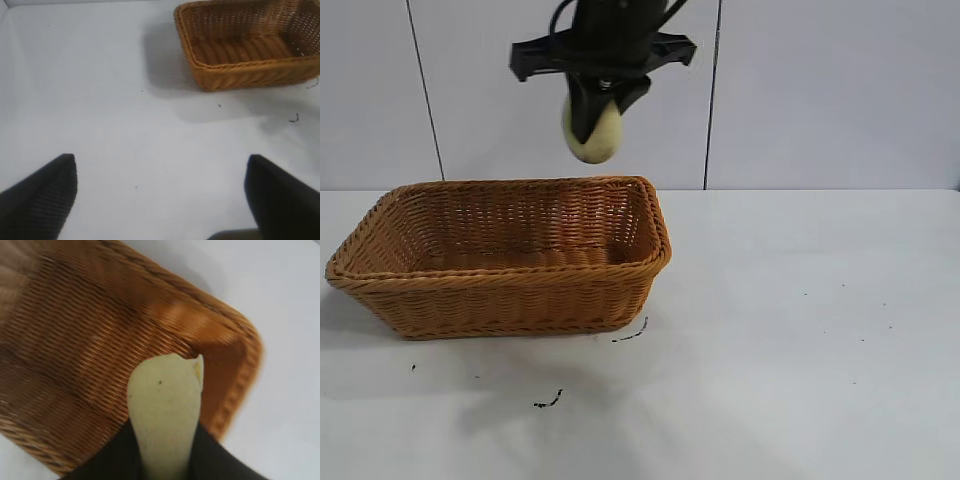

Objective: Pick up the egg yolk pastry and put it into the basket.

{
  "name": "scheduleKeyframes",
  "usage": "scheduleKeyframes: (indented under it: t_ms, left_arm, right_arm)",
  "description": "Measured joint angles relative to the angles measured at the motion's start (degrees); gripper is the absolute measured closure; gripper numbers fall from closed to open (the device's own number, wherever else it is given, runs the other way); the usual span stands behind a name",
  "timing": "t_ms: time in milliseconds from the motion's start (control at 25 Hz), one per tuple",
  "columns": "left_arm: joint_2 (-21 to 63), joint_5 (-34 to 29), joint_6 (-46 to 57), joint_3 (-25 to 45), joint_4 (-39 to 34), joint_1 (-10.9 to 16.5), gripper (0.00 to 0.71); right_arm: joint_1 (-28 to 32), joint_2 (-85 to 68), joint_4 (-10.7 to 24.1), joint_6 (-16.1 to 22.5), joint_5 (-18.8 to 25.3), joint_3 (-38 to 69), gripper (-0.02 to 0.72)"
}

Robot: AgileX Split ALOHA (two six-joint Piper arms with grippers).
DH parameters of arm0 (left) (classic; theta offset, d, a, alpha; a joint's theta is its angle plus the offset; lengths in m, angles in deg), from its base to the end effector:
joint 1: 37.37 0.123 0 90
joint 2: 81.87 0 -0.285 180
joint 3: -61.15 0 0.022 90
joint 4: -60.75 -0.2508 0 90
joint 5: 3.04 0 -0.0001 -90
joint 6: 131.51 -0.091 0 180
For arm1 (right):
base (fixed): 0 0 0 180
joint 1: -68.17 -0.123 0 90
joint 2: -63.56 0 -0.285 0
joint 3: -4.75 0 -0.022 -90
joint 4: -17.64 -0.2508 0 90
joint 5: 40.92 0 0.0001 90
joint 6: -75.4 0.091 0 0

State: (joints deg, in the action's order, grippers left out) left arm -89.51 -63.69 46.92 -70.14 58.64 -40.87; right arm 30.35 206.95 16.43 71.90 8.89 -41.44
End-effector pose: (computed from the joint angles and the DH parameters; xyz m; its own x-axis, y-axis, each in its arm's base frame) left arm -0.0047 0.0032 0.2768 -0.4509 0.0731 -0.8896 0.0530 0.9971 0.0550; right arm 0.4176 0.3260 0.2070 -0.6324 -0.5509 -0.5446 -0.6508 0.7592 -0.0123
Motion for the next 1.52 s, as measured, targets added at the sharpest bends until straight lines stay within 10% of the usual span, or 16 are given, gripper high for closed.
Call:
scheduleKeyframes:
  t_ms: [400,760,1120,1520]
  left_arm:
    - [0.00,0.00,0.00,0.00,0.00,0.00,0.017]
    - [0.00,0.00,0.00,0.00,0.00,0.00,0.017]
    - [0.00,0.00,0.00,0.00,0.00,0.00,0.017]
    - [0.00,0.00,0.00,0.00,0.00,0.00,0.017]
  right_arm:
    - [-0.02,7.52,-1.30,0.53,-2.47,0.00,0.562]
    - [-0.06,6.38,-1.52,1.50,-1.51,0.00,0.043]
    - [2.21,-4.64,0.68,3.04,4.69,-0.11,0.014]
    - [19.25,-5.27,3.30,3.20,9.17,-0.26,0.008]
